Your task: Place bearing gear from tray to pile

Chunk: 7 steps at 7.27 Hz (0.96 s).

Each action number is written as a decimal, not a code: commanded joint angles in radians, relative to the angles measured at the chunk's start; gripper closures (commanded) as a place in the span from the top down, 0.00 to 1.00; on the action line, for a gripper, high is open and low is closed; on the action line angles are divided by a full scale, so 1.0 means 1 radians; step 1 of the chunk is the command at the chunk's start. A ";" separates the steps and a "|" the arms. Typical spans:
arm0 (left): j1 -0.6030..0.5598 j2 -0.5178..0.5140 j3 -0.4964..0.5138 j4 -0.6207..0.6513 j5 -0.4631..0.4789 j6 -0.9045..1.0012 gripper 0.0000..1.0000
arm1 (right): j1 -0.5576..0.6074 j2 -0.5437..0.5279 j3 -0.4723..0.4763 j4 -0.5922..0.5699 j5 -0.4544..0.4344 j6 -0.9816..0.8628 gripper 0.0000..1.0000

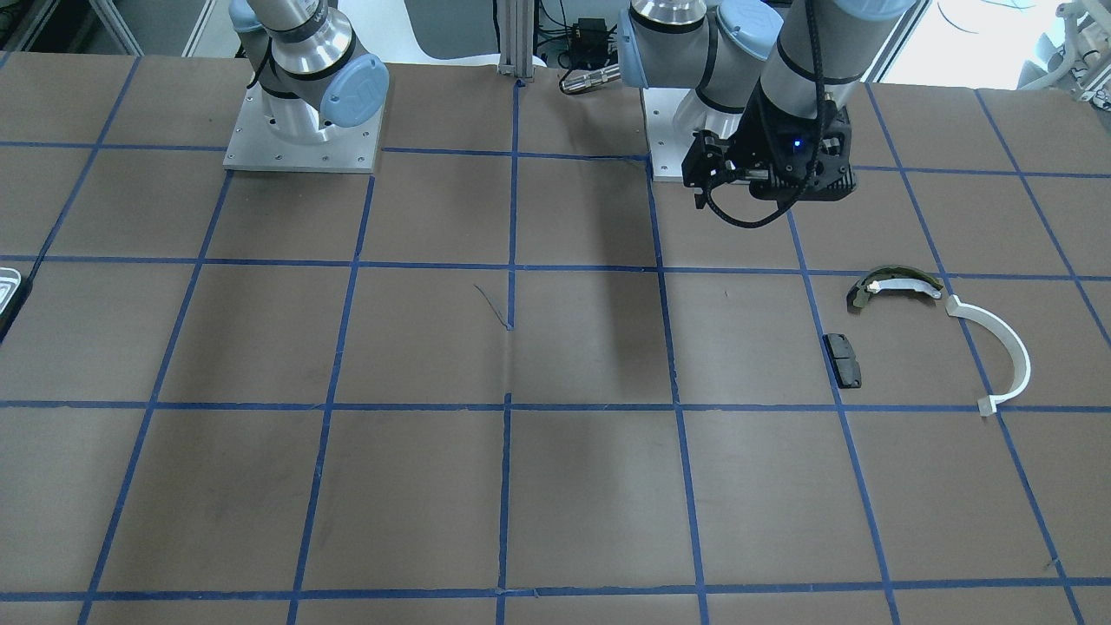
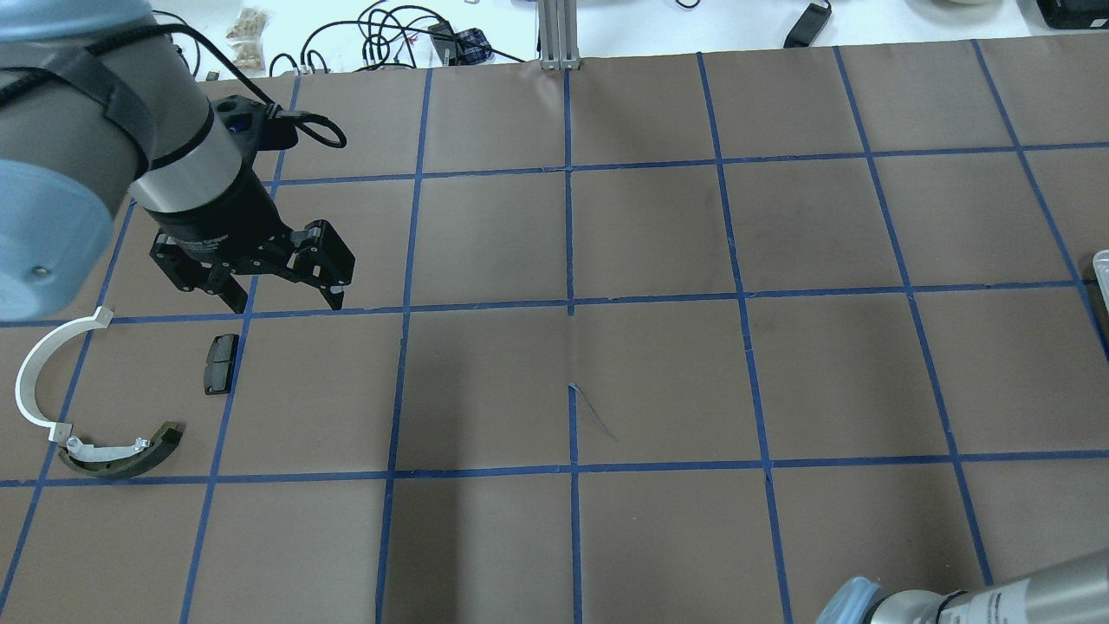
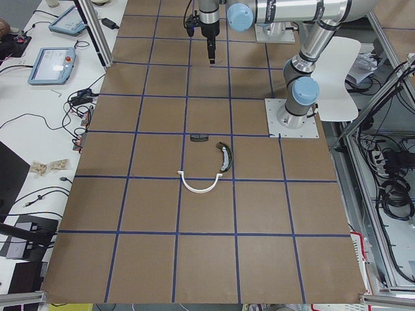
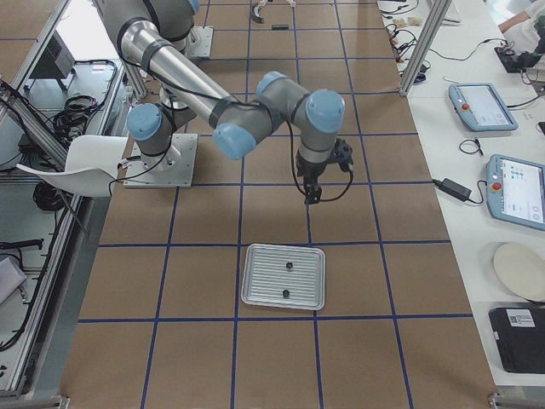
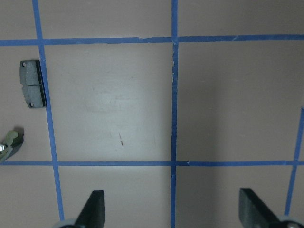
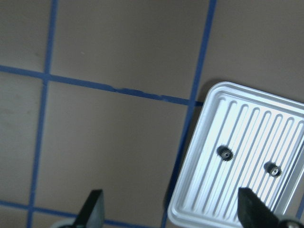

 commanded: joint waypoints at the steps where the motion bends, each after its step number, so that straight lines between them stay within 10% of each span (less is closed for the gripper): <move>1: 0.001 -0.017 0.077 -0.075 -0.018 0.012 1.00 | -0.133 0.190 0.001 -0.207 -0.002 -0.175 1.00; 7: 0.001 -0.030 0.043 -0.047 0.023 0.015 1.00 | -0.135 0.232 0.162 -0.410 0.012 -0.172 1.00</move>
